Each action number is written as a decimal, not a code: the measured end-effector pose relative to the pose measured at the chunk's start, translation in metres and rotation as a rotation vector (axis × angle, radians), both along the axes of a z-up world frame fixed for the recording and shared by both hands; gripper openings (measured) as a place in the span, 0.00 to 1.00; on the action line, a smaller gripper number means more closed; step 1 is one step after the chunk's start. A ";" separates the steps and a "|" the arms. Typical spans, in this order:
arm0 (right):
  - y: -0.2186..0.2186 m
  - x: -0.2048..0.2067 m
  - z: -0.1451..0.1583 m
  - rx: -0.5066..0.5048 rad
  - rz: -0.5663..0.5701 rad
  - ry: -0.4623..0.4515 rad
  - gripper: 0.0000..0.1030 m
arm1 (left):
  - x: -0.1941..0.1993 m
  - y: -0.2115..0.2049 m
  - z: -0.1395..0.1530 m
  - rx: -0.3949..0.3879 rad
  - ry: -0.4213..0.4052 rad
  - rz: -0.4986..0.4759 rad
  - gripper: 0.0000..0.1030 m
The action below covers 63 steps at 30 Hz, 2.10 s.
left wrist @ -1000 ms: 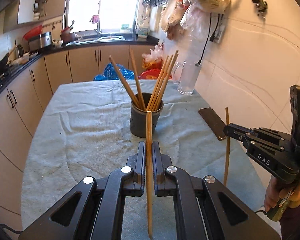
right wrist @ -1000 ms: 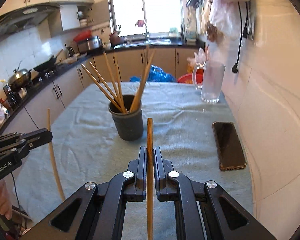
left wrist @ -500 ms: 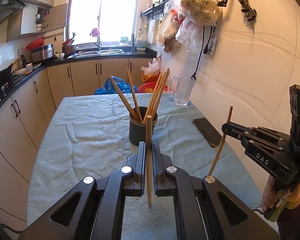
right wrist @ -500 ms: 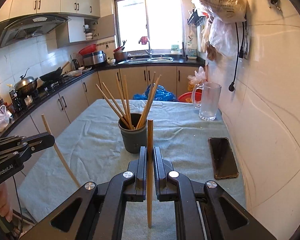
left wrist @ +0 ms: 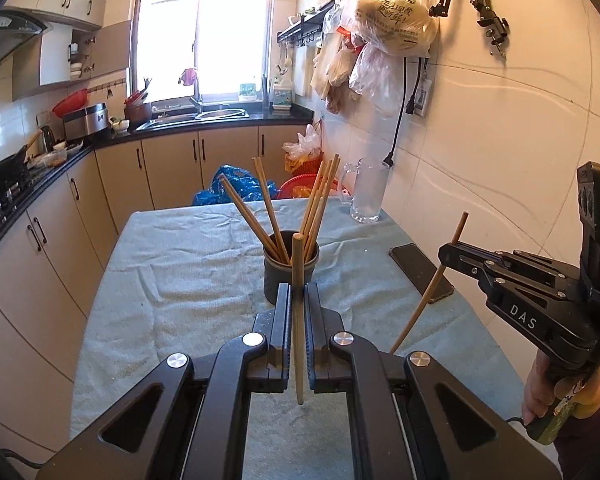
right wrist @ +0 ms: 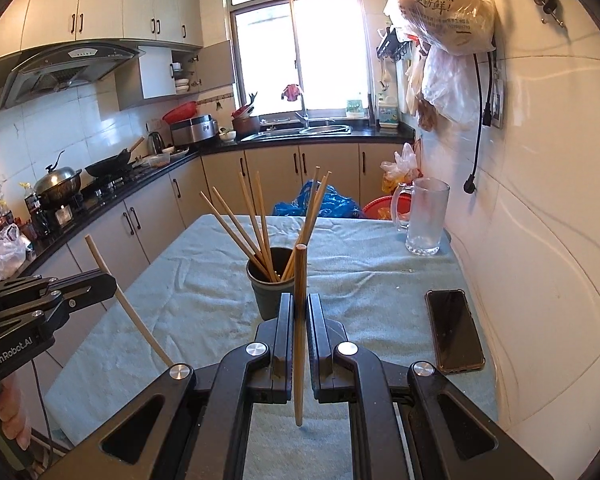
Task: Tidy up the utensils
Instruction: 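Carry the upright chopstick with the left gripper over the grey holder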
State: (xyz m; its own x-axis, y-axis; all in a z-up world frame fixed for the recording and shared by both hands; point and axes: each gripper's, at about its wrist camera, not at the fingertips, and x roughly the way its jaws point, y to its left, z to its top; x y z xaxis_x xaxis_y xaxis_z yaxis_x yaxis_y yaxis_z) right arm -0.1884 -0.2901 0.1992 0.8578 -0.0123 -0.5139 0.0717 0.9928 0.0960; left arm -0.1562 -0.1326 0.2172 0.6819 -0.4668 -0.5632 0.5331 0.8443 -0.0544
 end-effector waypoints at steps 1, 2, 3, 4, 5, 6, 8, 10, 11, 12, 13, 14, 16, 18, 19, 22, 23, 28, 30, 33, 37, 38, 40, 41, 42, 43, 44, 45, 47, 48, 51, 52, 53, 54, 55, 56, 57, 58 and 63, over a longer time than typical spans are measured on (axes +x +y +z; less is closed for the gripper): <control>0.000 0.001 0.001 0.000 0.000 -0.002 0.07 | 0.000 0.000 0.002 0.005 -0.006 -0.001 0.05; 0.000 0.001 0.001 0.001 0.001 -0.003 0.07 | -0.001 -0.001 0.003 0.009 -0.011 -0.001 0.05; 0.000 0.002 0.002 0.001 0.002 -0.004 0.07 | -0.001 -0.001 0.004 0.012 -0.014 -0.001 0.05; 0.000 0.002 0.002 0.001 0.002 -0.005 0.07 | -0.001 -0.001 0.005 0.014 -0.018 -0.001 0.05; 0.000 0.003 0.003 0.001 0.003 -0.006 0.07 | 0.000 -0.001 0.006 0.015 -0.019 -0.002 0.05; -0.001 0.003 0.004 0.001 0.004 -0.008 0.07 | 0.000 -0.001 0.007 0.016 -0.021 -0.001 0.05; -0.001 0.003 0.005 -0.001 0.005 -0.010 0.07 | 0.000 -0.002 0.008 0.020 -0.025 0.000 0.05; -0.001 0.004 0.007 -0.004 0.007 -0.012 0.07 | 0.001 -0.002 0.009 0.024 -0.026 -0.001 0.05; -0.001 0.005 0.008 -0.004 0.008 -0.013 0.07 | 0.001 -0.002 0.009 0.026 -0.026 0.000 0.05; -0.002 0.006 0.009 -0.004 0.008 -0.014 0.07 | 0.002 -0.003 0.009 0.029 -0.025 -0.001 0.05; -0.002 0.006 0.010 -0.004 0.008 -0.015 0.07 | 0.002 -0.003 0.009 0.028 -0.025 -0.001 0.05; -0.003 0.007 0.010 -0.004 0.008 -0.017 0.07 | 0.002 -0.003 0.009 0.030 -0.025 -0.002 0.05; -0.003 0.007 0.012 -0.004 0.009 -0.018 0.07 | 0.003 -0.004 0.009 0.029 -0.025 -0.002 0.05; -0.004 0.008 0.013 -0.003 0.010 -0.019 0.07 | 0.004 -0.004 0.010 0.030 -0.025 -0.006 0.05; -0.004 0.009 0.014 -0.002 0.011 -0.019 0.07 | 0.006 -0.004 0.011 0.030 -0.024 -0.007 0.05; -0.005 0.012 0.015 0.000 0.013 -0.018 0.07 | 0.006 -0.005 0.011 0.033 -0.025 -0.005 0.05; -0.005 0.013 0.015 0.000 0.013 -0.019 0.07 | 0.006 -0.006 0.011 0.036 -0.026 -0.005 0.05; -0.006 0.015 0.016 0.002 0.015 -0.017 0.07 | 0.014 -0.008 0.014 0.045 -0.022 -0.017 0.05; -0.006 0.016 0.017 0.003 0.016 -0.017 0.07 | 0.016 -0.008 0.015 0.046 -0.025 -0.022 0.05; -0.006 0.020 0.017 0.008 0.016 -0.016 0.07 | 0.020 -0.010 0.017 0.050 -0.027 -0.026 0.05; -0.007 0.025 0.019 0.017 0.013 -0.017 0.07 | 0.026 -0.011 0.018 0.052 -0.024 -0.033 0.05; -0.007 0.027 0.020 0.019 0.012 -0.018 0.07 | 0.027 -0.011 0.018 0.051 -0.022 -0.035 0.05; -0.007 0.028 0.021 0.023 0.012 -0.020 0.07 | 0.029 -0.011 0.020 0.049 -0.020 -0.040 0.05; -0.008 0.029 0.022 0.026 0.012 -0.023 0.07 | 0.030 -0.011 0.020 0.048 -0.020 -0.042 0.05; -0.008 0.029 0.023 0.028 0.013 -0.025 0.07 | 0.031 -0.012 0.021 0.047 -0.020 -0.044 0.05; -0.008 0.030 0.025 0.031 0.015 -0.028 0.07 | 0.032 -0.012 0.022 0.047 -0.021 -0.046 0.05; -0.008 0.031 0.026 0.034 0.015 -0.032 0.07 | 0.033 -0.012 0.023 0.047 -0.023 -0.048 0.05; -0.009 0.031 0.027 0.037 0.017 -0.034 0.07 | 0.033 -0.013 0.023 0.047 -0.025 -0.049 0.05; -0.009 0.033 0.030 0.041 0.018 -0.039 0.07 | 0.035 -0.015 0.025 0.049 -0.028 -0.052 0.05; -0.009 0.033 0.031 0.042 0.019 -0.042 0.07 | 0.036 -0.015 0.025 0.049 -0.029 -0.053 0.05; -0.008 0.036 0.034 0.039 0.020 -0.046 0.07 | 0.040 -0.016 0.029 0.043 -0.029 -0.058 0.05; -0.009 0.037 0.035 0.039 0.020 -0.047 0.07 | 0.041 -0.016 0.031 0.039 -0.030 -0.057 0.05; -0.009 0.038 0.036 0.039 0.020 -0.049 0.07 | 0.042 -0.016 0.032 0.037 -0.031 -0.057 0.05; -0.009 0.039 0.037 0.040 0.019 -0.051 0.07 | 0.044 -0.016 0.033 0.033 -0.032 -0.057 0.05; -0.009 0.040 0.038 0.041 0.019 -0.052 0.07 | 0.045 -0.016 0.035 0.031 -0.033 -0.058 0.05; -0.010 0.041 0.038 0.042 0.018 -0.054 0.07 | 0.046 -0.015 0.036 0.029 -0.035 -0.059 0.05; -0.010 0.042 0.039 0.044 0.018 -0.056 0.07 | 0.047 -0.016 0.038 0.029 -0.039 -0.059 0.05; -0.011 0.043 0.040 0.046 0.017 -0.058 0.07 | 0.049 -0.016 0.040 0.029 -0.044 -0.059 0.05; -0.016 0.051 0.051 0.066 0.011 -0.079 0.07 | 0.057 -0.017 0.058 0.014 -0.073 -0.058 0.05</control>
State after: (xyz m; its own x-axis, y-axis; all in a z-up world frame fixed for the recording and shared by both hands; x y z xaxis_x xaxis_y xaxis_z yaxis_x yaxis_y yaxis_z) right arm -0.1372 -0.3065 0.2498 0.8955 0.0293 -0.4441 0.0500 0.9849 0.1658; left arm -0.0993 -0.1493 0.2747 0.6937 -0.4990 -0.5194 0.5830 0.8125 -0.0021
